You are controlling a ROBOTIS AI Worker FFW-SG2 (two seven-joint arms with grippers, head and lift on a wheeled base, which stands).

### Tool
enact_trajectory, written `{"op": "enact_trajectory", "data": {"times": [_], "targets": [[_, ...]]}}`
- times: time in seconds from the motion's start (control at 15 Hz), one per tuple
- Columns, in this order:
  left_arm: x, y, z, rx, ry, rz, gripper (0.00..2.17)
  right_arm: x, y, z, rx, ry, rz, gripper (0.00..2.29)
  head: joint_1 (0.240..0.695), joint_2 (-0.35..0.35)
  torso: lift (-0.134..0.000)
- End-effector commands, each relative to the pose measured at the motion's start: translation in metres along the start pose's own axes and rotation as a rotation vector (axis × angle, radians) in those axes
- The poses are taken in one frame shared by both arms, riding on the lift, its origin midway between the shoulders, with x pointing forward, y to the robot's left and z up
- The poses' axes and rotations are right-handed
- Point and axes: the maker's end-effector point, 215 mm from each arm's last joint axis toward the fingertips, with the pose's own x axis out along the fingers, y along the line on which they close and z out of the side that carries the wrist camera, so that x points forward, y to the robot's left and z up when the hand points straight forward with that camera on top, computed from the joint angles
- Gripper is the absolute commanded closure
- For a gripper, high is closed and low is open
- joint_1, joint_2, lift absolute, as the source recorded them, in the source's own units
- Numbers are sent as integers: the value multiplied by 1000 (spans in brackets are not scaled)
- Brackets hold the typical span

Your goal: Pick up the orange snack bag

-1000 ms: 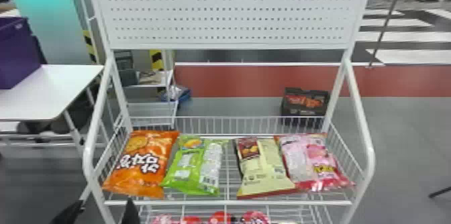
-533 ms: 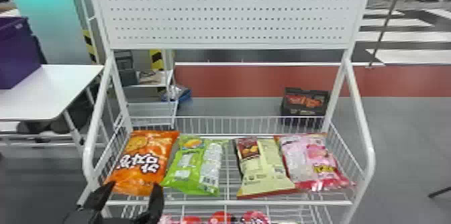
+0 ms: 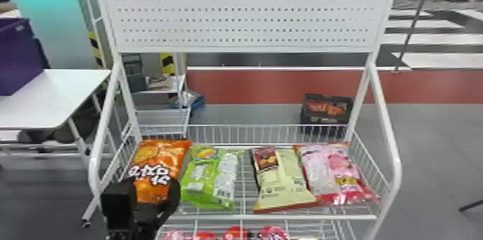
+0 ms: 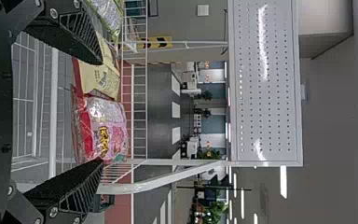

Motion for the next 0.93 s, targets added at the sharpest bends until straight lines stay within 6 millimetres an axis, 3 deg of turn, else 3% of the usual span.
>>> {"op": "enact_trajectory", "data": {"times": [0.0, 0.13, 0.6, 0.8, 0.87], "targets": [[20, 9, -11, 11, 31, 21, 144, 1, 0, -1, 0, 1, -1, 140, 499, 0, 0], [29, 16, -23, 11, 59, 29, 154, 2, 0, -3, 0, 4, 0, 140, 499, 0, 0], [39, 21, -38, 3, 91, 41, 262, 4, -1, -3, -6, 1, 2, 140, 499, 0, 0], [41, 21, -43, 2, 101, 43, 674, 4, -2, -5, -7, 4, 0, 140, 499, 0, 0], [41, 22, -43, 1, 103, 44, 900, 4, -2, -4, -7, 2, 0, 140, 499, 0, 0]]}}
